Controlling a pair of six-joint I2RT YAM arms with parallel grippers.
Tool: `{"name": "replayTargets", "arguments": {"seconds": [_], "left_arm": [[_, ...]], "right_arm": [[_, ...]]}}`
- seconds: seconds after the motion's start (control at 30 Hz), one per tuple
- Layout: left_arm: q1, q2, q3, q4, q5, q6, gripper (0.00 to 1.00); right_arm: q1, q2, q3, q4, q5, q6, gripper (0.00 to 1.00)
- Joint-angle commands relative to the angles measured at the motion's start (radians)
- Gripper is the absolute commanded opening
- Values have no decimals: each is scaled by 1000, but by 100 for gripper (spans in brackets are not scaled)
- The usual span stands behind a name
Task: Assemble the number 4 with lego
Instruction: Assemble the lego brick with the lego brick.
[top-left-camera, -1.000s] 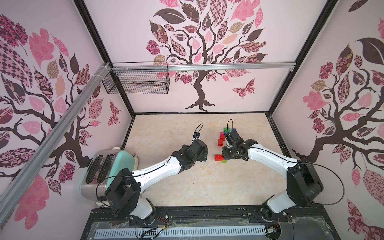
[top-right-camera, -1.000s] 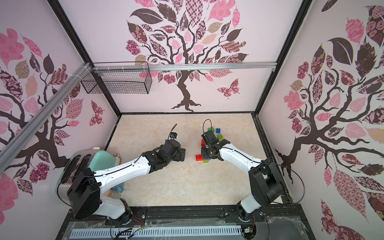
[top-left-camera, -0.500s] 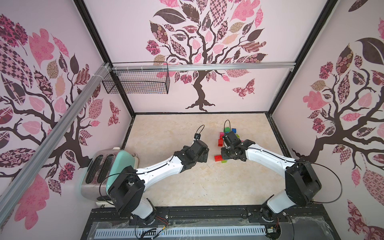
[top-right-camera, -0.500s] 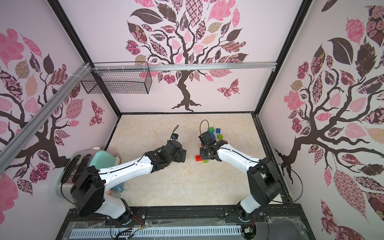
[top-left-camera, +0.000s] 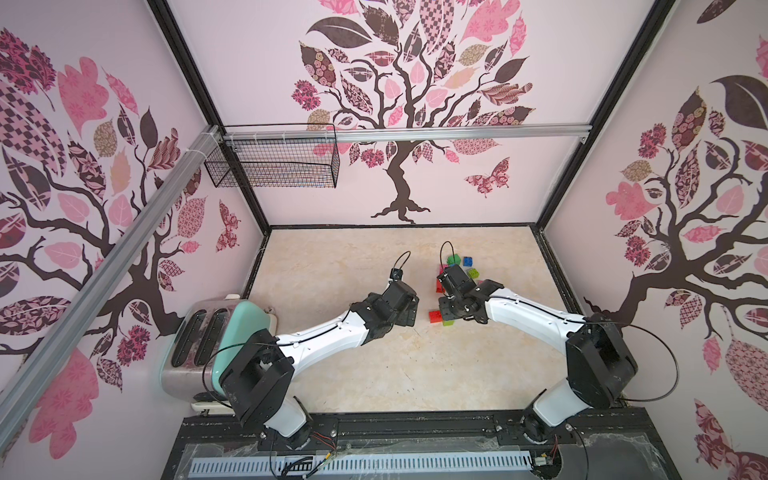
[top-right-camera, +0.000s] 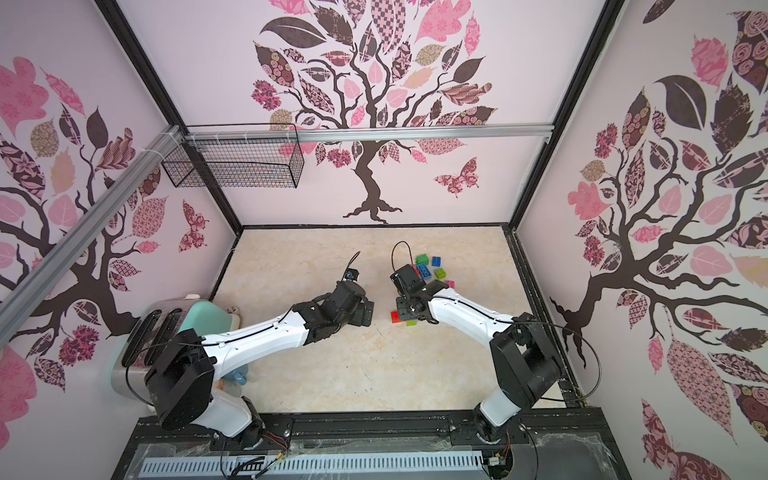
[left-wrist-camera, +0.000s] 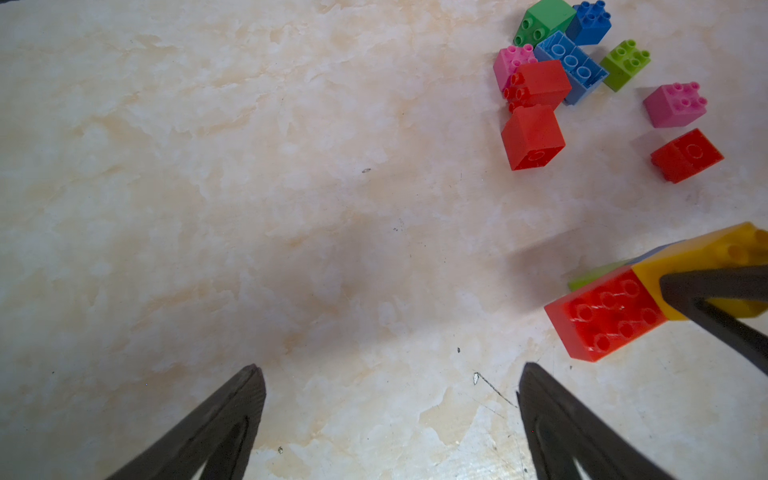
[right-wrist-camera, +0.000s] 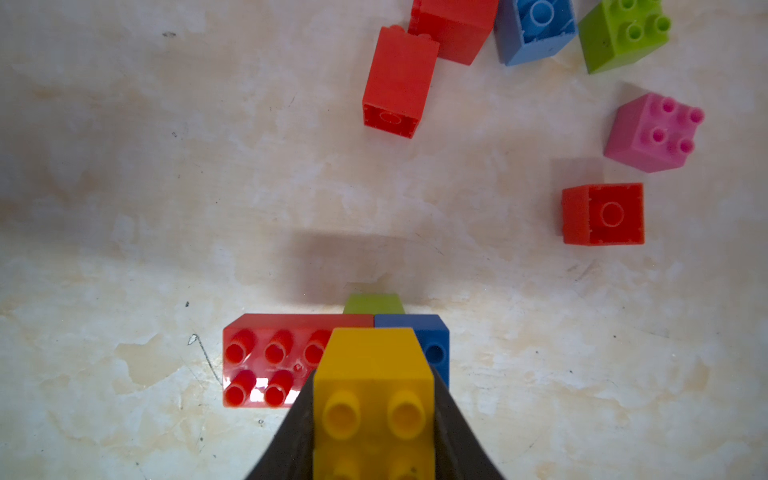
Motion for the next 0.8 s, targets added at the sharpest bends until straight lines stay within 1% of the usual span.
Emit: {"name": "replayTargets", "arguments": {"seconds": [0.0, 0.33, 0.47, 0.53, 0.6, 0.7, 0.77], "left_arm": [[7, 14, 0, 13, 11, 2, 98], [8, 31, 10, 11, 30, 15, 98], [9, 31, 11, 10, 33, 17, 98], [10, 34, 14, 9, 39, 20, 98], [11, 39, 20, 7, 53, 26, 98], [11, 52, 31, 1, 87, 32, 98], [11, 67, 44, -3, 125, 32, 98]], "right_arm": [[8, 73, -55, -150, -4, 35, 0], [9, 68, -73, -153, 4, 68, 0], [10, 44, -90, -124, -40, 50, 0], [9, 47, -87, -138, -33, 43, 0], [10, 48, -90, -150, -14, 38, 0], [10, 26, -109, -137, -20, 38, 0], [9, 20, -108, -131, -17, 41, 0]]}}
